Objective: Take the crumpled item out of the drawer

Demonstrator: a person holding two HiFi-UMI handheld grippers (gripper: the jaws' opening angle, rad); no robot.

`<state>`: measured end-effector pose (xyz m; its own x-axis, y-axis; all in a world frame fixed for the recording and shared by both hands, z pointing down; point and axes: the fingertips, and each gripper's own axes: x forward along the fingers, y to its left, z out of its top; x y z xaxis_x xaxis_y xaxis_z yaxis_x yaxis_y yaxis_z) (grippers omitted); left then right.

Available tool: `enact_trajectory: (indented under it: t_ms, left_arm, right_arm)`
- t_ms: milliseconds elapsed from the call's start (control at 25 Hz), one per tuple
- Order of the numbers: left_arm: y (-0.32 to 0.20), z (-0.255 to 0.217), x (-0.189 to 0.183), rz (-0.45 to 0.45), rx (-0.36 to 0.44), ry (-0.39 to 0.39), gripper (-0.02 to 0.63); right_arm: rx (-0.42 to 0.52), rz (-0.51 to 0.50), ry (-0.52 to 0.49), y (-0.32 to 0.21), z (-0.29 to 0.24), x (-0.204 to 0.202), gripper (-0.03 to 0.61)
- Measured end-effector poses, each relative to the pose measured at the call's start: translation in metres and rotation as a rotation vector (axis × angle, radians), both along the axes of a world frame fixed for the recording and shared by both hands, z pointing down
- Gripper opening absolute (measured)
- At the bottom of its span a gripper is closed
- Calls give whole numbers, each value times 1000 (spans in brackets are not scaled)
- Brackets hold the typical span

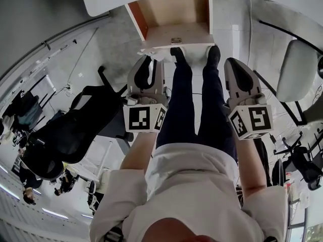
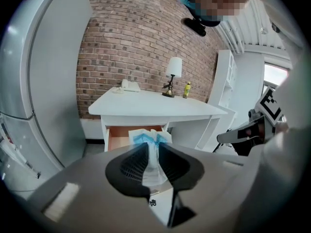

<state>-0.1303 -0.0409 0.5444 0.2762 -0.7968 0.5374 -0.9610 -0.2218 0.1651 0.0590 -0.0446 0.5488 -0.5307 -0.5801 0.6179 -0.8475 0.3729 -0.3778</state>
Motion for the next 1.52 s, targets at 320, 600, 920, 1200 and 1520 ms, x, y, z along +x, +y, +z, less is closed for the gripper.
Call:
enact_trajectory:
  t_ms: [320, 600, 920, 1200, 1520]
  left_arm:
    - [-1, -85, 0, 3, 54, 19, 72]
    - [-22, -163, -8, 3, 166, 17, 72]
    - [-31, -239, -8, 42, 242, 14, 72]
    - [-26, -305, -22, 35, 340, 8, 72]
    - [-19, -361, -20, 56, 429, 5, 72]
  right_arm:
    - [88, 16, 12, -9, -84, -3, 8]
    - [238, 9, -7, -41, -169, -8, 8]
    - [326, -37, 28, -47, -242, -21, 8]
    - [430, -57, 10, -45, -309, -42, 8]
    - [544, -35, -18, -38, -376, -34, 8]
